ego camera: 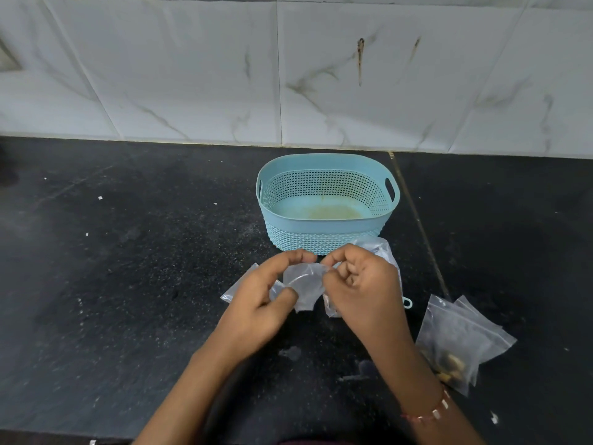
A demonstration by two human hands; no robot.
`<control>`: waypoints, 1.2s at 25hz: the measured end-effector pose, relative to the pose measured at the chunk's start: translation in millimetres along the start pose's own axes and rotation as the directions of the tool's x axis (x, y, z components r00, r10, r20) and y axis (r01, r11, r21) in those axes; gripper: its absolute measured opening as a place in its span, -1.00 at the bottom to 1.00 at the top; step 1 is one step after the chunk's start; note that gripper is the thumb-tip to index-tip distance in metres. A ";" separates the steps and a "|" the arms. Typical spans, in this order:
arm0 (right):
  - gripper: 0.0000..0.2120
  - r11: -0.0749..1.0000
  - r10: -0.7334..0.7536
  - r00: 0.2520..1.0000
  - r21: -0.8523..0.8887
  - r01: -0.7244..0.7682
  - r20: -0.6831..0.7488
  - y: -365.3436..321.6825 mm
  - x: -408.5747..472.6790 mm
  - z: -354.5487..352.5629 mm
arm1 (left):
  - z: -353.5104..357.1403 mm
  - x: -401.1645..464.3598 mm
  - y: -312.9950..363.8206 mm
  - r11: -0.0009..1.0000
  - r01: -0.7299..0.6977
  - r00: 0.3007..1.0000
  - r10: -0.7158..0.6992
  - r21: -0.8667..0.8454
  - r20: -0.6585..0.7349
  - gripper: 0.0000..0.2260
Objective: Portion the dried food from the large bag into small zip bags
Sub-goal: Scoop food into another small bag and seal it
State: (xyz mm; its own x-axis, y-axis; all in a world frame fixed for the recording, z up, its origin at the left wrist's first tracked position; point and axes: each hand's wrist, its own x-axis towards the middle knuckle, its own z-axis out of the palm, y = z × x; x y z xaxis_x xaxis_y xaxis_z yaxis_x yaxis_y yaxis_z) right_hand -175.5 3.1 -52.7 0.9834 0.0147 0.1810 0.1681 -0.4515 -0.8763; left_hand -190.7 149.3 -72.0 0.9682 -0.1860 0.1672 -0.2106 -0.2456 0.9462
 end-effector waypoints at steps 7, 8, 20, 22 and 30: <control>-0.83 0.987 0.091 0.994 0.124 -0.099 0.067 -2.2 0.3 -9.3 | 9.9 -3.8 -15.2 0.970 -0.119 0.993 0.114 0.213 0.033 -0.41; -0.84 0.985 0.102 0.991 0.131 -0.112 0.082 -2.0 0.2 -11.1 | 10.6 -2.6 -17.1 0.967 -0.117 0.993 0.116 0.227 0.020 -0.43; -0.69 0.697 0.171 0.984 -0.712 -0.084 0.052 50.4 -5.3 -56.0 | 31.6 -0.2 -25.0 0.936 0.224 0.975 -0.212 -0.272 0.072 -0.73; -0.74 0.708 0.164 0.983 -0.704 -0.062 0.078 54.0 -5.5 -51.9 | 32.6 1.2 -23.1 0.906 0.262 0.965 -0.244 -0.331 0.097 -0.76; -0.93 0.781 0.129 0.988 -0.622 -0.049 0.084 53.0 10.2 -49.4 | 23.3 7.2 -19.5 0.840 0.383 0.922 -0.322 -0.385 0.214 -0.80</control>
State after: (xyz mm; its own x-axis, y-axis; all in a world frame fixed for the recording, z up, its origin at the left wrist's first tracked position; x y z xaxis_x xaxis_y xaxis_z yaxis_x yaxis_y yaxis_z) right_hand -159.9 -64.8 -75.2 0.9991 0.0317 0.0282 0.0405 -0.9086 -0.4158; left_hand -182.7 130.6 -95.7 0.9318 -0.2962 -0.2099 0.2455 0.0884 0.9653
